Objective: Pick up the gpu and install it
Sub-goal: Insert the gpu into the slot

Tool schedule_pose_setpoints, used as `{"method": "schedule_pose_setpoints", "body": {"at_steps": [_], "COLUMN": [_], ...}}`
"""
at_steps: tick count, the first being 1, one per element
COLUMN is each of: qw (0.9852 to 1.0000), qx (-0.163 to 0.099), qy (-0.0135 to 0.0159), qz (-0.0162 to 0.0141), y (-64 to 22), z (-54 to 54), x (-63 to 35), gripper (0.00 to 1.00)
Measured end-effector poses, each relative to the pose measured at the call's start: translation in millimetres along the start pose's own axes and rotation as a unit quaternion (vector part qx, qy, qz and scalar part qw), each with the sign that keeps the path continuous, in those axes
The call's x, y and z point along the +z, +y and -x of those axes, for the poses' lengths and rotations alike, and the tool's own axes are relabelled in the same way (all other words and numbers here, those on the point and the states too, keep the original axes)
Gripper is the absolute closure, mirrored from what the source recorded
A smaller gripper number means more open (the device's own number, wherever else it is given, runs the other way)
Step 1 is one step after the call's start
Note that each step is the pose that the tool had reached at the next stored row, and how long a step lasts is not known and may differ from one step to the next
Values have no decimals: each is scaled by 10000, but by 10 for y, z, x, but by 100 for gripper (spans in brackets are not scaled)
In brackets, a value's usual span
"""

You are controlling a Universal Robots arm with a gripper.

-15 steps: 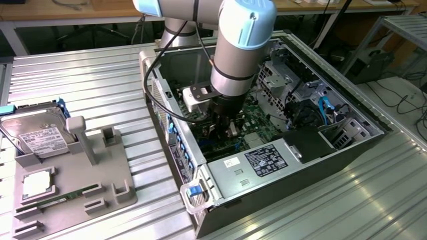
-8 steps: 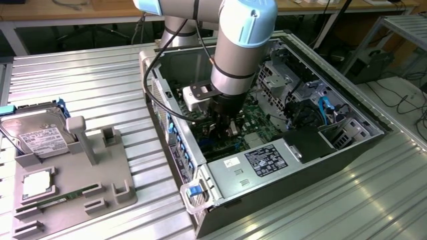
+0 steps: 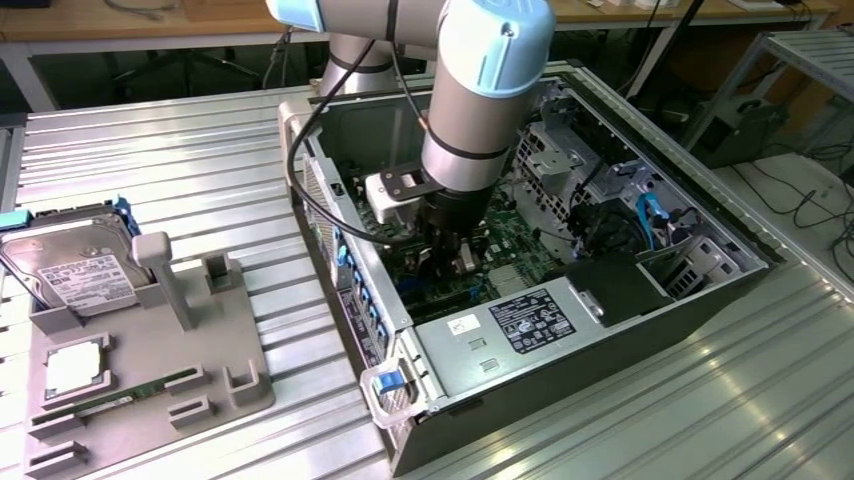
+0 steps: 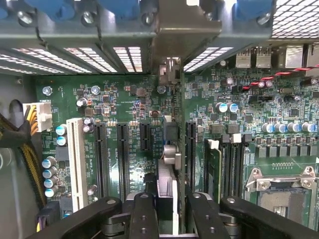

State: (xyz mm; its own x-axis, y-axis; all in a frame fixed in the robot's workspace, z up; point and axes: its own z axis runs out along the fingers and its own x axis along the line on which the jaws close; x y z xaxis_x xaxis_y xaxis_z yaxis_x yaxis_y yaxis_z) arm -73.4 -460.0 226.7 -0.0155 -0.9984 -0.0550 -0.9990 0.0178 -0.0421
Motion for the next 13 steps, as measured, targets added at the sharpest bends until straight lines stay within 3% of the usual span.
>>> {"method": "schedule_pose_setpoints", "body": {"at_steps": [13], "qw": [10000], "qx": [-3], "qy": [0], "qz": [11], "y": [0], "z": [-18], "x": [27], "gripper": [72]}}
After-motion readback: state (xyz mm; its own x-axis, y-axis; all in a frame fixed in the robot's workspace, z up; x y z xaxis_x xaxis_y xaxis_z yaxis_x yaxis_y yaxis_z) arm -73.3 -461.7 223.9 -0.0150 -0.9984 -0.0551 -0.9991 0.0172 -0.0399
